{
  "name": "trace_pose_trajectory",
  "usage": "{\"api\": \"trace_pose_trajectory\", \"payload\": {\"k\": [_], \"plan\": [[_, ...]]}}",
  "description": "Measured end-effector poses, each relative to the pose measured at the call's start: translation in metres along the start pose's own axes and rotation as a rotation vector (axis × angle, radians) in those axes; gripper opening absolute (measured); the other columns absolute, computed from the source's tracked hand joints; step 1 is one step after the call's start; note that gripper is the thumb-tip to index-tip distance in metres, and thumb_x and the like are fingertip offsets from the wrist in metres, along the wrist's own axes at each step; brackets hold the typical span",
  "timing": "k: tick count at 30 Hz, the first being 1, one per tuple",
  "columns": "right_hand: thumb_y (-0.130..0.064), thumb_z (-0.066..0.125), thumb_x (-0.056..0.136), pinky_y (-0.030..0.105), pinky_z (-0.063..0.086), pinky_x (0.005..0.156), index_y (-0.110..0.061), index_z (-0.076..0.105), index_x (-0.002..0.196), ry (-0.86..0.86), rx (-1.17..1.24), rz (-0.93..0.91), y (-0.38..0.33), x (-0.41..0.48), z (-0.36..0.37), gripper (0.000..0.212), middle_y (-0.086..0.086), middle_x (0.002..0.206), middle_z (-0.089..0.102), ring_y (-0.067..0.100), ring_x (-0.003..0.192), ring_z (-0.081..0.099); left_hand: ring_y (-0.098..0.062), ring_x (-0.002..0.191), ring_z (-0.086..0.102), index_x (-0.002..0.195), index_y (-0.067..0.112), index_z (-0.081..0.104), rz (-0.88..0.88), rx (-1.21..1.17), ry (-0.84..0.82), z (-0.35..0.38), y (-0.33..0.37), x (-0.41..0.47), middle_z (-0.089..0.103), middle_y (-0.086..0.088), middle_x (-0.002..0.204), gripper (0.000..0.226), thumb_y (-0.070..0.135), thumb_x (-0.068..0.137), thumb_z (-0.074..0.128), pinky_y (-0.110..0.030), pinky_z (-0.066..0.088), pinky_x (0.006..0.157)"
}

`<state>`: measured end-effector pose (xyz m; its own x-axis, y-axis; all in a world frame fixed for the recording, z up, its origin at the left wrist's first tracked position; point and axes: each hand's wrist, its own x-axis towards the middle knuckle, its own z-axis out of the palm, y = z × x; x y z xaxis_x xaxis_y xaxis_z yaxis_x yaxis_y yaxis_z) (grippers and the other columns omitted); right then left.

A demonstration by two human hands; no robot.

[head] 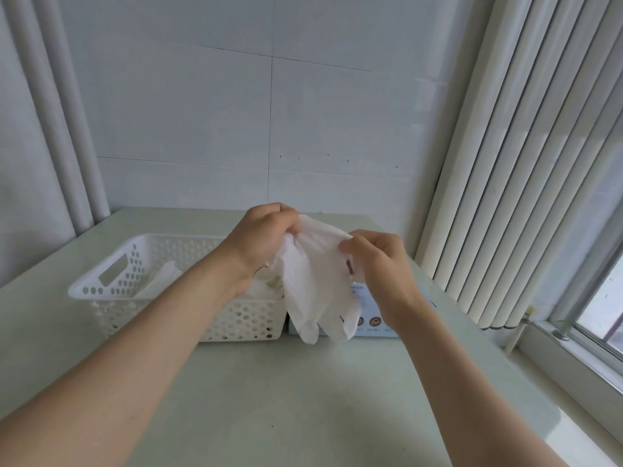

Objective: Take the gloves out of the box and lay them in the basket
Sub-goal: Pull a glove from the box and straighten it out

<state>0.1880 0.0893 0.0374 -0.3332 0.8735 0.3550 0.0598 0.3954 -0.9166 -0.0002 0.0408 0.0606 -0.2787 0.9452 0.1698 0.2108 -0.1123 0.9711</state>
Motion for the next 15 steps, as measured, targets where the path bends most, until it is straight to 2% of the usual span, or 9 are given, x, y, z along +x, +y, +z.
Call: {"api": "trace_pose_trajectory", "payload": {"k": [4, 6, 8, 10, 12, 15], "plan": [[-0.021, 0.062, 0.085, 0.033, 0.029, 0.059, 0.018, 0.046, 0.082, -0.06, 0.22, 0.048, 0.0, 0.0, -0.001, 0.042, 0.026, 0.077, 0.031, 0.037, 0.073, 0.027, -0.026, 0.077, 0.056, 0.084, 0.013, 0.062, -0.035, 0.0, -0.138, -0.007, 0.004, -0.003, 0.06, -0.011, 0.085, 0.015, 0.028, 0.083, 0.06, -0.035, 0.038, 0.066], [-0.024, 0.064, 0.088, 0.035, 0.028, 0.061, 0.013, 0.052, 0.085, -0.074, 0.252, 0.07, 0.001, 0.001, -0.003, 0.039, 0.02, 0.079, 0.037, 0.037, 0.073, 0.031, -0.027, 0.077, 0.056, 0.082, 0.012, 0.064, -0.073, 0.005, -0.169, -0.009, 0.004, -0.004, 0.062, -0.01, 0.085, 0.021, 0.033, 0.087, 0.06, -0.038, 0.039, 0.07], [-0.021, 0.065, 0.095, 0.033, 0.029, 0.06, 0.004, 0.059, 0.081, -0.059, 0.207, 0.08, 0.002, 0.002, -0.005, 0.029, 0.013, 0.075, 0.04, 0.03, 0.069, 0.034, -0.028, 0.076, 0.05, 0.085, 0.013, 0.061, -0.096, 0.044, -0.136, -0.01, 0.004, -0.003, 0.056, -0.01, 0.084, 0.025, 0.038, 0.083, 0.06, -0.039, 0.036, 0.069], [-0.02, 0.065, 0.099, 0.026, 0.029, 0.055, 0.003, 0.062, 0.078, -0.008, 0.081, 0.062, 0.004, 0.003, -0.005, 0.031, 0.005, 0.064, 0.042, 0.02, 0.059, 0.035, -0.026, 0.075, 0.04, 0.084, 0.014, 0.051, -0.081, 0.106, -0.033, -0.01, 0.004, 0.0, 0.044, -0.008, 0.083, 0.023, 0.036, 0.086, 0.057, -0.036, 0.029, 0.065], [-0.025, 0.066, 0.1, 0.022, 0.037, 0.052, -0.006, 0.075, 0.082, 0.025, -0.069, 0.031, 0.008, 0.004, -0.003, 0.028, -0.001, 0.061, 0.054, 0.013, 0.056, 0.045, -0.025, 0.075, 0.042, 0.083, 0.012, 0.05, -0.034, 0.133, 0.079, -0.009, 0.002, 0.005, 0.042, -0.009, 0.082, 0.022, 0.029, 0.095, 0.056, -0.035, 0.032, 0.065], [-0.033, 0.066, 0.101, 0.031, 0.047, 0.062, -0.011, 0.079, 0.087, 0.017, -0.111, 0.006, 0.012, 0.005, -0.002, 0.028, 0.017, 0.078, 0.071, 0.014, 0.067, 0.06, -0.018, 0.081, 0.057, 0.096, 0.011, 0.068, 0.109, 0.216, 0.121, -0.011, -0.003, 0.008, 0.062, -0.005, 0.089, 0.02, 0.029, 0.101, 0.061, -0.032, 0.045, 0.074]]}}
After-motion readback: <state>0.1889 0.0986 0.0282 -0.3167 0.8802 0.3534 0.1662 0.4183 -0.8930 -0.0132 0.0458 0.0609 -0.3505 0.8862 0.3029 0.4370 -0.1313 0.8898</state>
